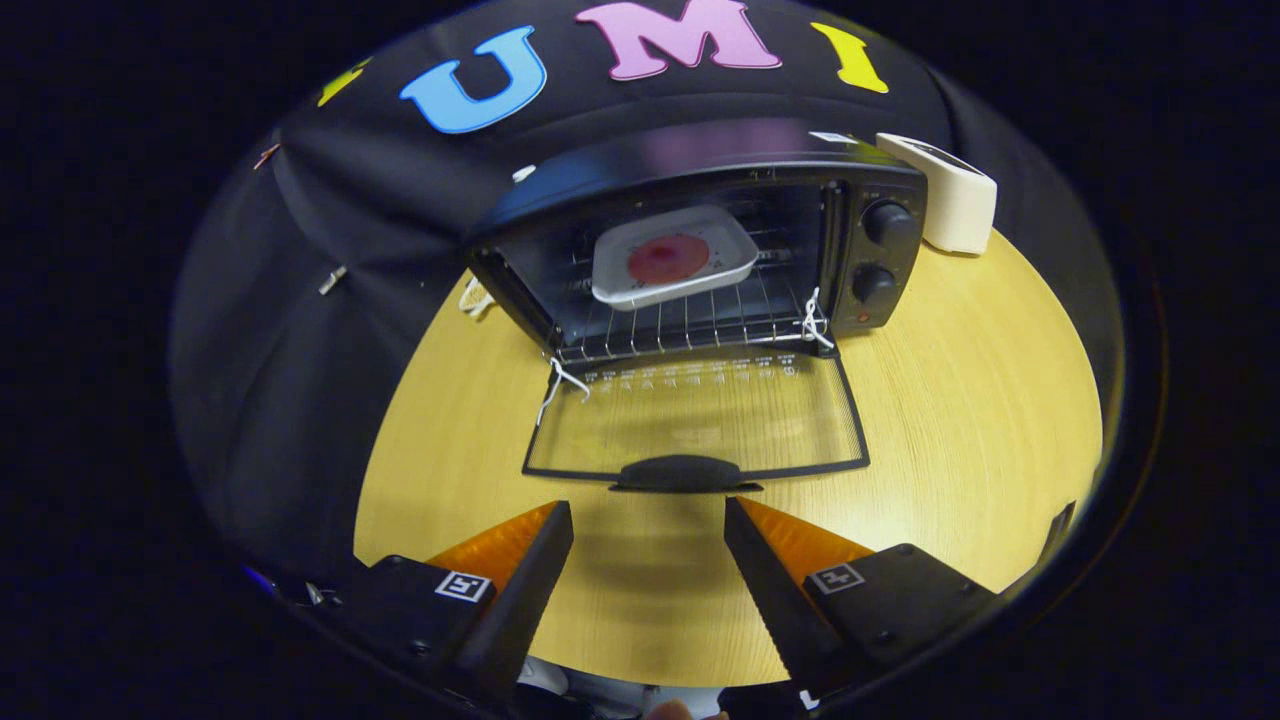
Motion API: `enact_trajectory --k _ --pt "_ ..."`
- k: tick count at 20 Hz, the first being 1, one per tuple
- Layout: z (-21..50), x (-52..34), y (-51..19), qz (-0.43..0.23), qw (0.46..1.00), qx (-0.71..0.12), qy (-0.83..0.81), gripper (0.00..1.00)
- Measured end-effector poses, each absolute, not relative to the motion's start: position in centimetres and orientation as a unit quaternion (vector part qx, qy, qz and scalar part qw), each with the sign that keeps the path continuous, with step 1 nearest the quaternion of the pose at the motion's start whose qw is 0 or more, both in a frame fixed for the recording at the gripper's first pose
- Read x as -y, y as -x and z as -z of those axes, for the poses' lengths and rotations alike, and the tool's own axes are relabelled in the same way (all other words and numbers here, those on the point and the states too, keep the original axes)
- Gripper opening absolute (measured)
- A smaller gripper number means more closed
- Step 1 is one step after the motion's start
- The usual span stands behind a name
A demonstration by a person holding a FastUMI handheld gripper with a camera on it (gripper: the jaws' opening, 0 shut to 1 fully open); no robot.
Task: Open the toaster oven, put the food inside, and close the toaster oven door.
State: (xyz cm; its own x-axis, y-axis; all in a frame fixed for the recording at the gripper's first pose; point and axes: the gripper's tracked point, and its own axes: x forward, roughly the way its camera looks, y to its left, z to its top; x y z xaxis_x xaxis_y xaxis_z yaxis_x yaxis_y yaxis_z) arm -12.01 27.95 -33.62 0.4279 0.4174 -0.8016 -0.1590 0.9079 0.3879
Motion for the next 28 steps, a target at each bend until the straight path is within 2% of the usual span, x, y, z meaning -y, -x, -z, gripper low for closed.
enact_trajectory --k 5,17,24,28 --pt "37.5 -28.8 13.1 -0.168 0.827 -0.53 -0.077 0.99" --pt "41.3 -29.5 11.8 -0.123 0.828 -0.545 -0.046 0.99" --pt "41.7 -29.7 10.2 -0.086 0.832 -0.546 -0.038 0.99" --pt "41.1 -29.6 10.2 -0.09 0.839 -0.535 -0.044 0.99"
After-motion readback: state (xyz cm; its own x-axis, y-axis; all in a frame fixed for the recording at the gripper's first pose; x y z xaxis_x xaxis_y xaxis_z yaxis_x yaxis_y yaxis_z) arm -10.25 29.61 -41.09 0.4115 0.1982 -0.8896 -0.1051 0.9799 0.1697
